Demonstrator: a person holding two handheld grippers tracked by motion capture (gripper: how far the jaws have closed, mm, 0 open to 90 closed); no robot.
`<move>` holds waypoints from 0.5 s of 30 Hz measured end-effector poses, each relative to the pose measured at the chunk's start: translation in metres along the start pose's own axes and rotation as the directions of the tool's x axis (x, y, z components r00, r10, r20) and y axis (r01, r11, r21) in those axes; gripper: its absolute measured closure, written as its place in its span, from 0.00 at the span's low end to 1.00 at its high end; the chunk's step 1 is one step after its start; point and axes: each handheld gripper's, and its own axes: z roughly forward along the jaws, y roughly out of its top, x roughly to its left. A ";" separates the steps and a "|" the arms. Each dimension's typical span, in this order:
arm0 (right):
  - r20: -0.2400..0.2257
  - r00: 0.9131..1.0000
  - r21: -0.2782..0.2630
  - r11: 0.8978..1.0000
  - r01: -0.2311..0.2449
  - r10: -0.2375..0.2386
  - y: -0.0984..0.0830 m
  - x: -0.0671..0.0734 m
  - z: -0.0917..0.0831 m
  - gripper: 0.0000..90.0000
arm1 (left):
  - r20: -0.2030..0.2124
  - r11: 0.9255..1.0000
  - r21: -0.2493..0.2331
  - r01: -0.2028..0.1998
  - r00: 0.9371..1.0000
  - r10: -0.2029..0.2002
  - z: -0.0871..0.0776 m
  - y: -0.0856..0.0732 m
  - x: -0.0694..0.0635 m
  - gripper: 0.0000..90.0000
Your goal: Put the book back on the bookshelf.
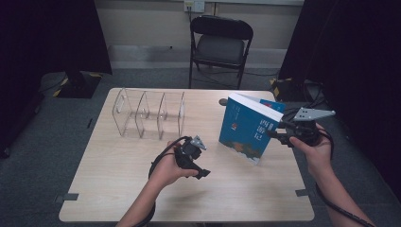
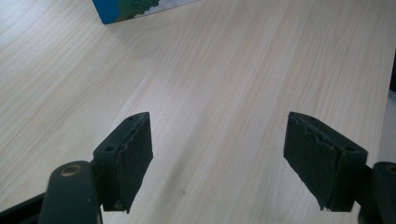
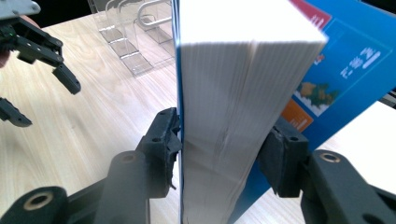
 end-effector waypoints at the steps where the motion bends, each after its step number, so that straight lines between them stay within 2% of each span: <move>1: -0.001 1.000 -0.002 1.000 -0.001 0.001 0.002 0.000 -0.001 0.56 | 0.002 1.000 -0.002 0.001 1.000 -0.001 0.001 0.000 0.000 0.26; 3: -0.009 1.000 -0.011 1.000 -0.004 0.004 0.005 0.000 -0.002 0.56 | 0.001 1.000 0.003 -0.006 1.000 0.006 0.001 -0.001 0.000 0.26; 7: -0.012 1.000 0.012 1.000 0.012 -0.012 0.011 0.000 -0.002 0.56 | 0.002 1.000 0.009 -0.011 1.000 0.011 0.003 -0.003 0.000 0.26; 15: -0.009 1.000 0.052 0.998 0.022 -0.021 0.024 0.000 0.000 0.54 | 0.010 1.000 0.009 0.006 1.000 -0.006 0.008 -0.011 -0.002 0.26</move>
